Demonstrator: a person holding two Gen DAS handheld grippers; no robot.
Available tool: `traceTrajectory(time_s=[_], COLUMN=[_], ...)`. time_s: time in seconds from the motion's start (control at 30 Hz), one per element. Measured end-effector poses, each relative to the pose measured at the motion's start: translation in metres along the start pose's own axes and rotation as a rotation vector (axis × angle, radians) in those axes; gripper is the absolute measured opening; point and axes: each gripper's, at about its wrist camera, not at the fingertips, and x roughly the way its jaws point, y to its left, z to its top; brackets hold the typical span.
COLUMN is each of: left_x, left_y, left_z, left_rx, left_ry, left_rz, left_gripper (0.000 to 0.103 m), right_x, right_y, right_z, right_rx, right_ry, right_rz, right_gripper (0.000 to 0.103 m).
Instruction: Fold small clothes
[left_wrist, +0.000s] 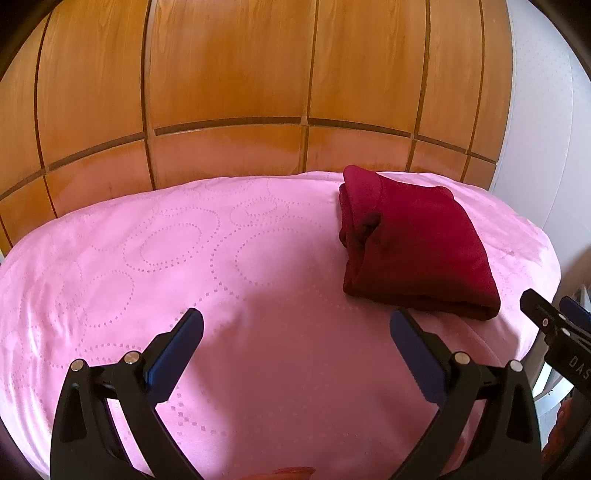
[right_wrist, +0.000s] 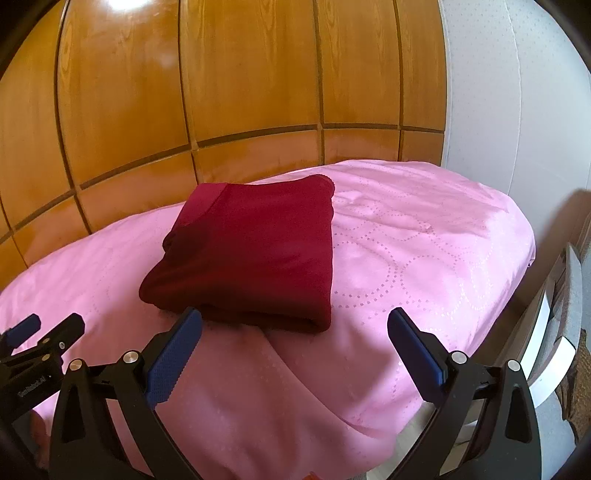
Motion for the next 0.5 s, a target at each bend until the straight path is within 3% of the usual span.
traceTrajectory(time_s=[0.5], left_x=[-0.0005], left_y=[-0.001], left_z=[-0.0009], left_rx=[0.004], left_ry=[0.009], left_rz=[-0.01], left_gripper=[0.101], right_x=[0.0], right_y=[0.0009], right_z=[0.0014], right_rx=[-0.009], right_ry=[0.0], right_rz=[0.003], right_gripper=[0.099])
